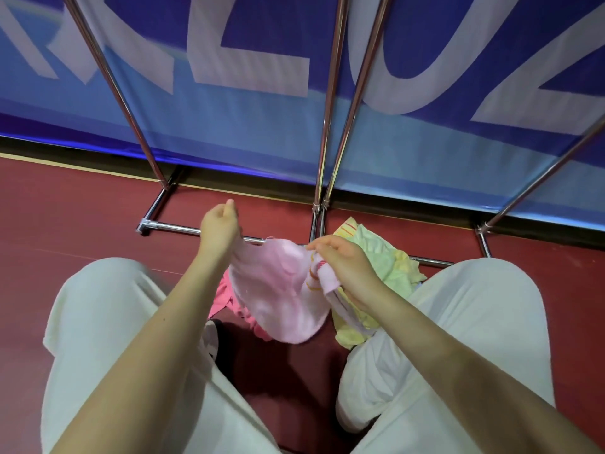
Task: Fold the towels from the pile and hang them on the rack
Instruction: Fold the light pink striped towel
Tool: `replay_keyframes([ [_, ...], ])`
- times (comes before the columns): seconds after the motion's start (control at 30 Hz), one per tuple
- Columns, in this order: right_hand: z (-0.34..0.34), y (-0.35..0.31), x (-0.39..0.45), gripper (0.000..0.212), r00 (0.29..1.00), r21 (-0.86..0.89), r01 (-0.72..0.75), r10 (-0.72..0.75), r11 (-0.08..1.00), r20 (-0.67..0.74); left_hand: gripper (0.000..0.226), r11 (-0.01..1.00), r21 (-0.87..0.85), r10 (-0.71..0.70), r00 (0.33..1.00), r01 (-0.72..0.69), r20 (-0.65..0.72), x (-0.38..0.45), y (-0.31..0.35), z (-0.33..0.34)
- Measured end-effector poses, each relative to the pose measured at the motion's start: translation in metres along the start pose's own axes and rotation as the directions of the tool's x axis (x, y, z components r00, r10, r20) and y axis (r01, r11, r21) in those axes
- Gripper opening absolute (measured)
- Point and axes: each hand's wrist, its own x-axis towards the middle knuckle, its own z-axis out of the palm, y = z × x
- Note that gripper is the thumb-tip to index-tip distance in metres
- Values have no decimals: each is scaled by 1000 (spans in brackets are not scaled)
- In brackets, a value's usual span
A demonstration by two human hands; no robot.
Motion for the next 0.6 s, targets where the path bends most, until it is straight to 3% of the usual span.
replay_keyframes([
  [0.07,3,2,6,22,999,-72,-23,26,997,32,37,989,-99,-99,991,107,86,-13,4,12],
  [0.2,4,-7,12,15,988,225,-118,90,967,128,28,918,-267,-233,944,293,234,-29,14,27],
  [0.3,2,-10,14,23,984,274,-95,48,957,172,32,907,-316,-195,943,279,271,-34,19,31],
  [0.47,4,-16,14,22,994,78,63,-69,995,84,21,933,-311,-45,918,179,394,-37,14,27],
  [0.6,1,-18,15,20,984,-34,169,-167,985,70,15,950,-283,-27,933,136,358,-34,11,27],
])
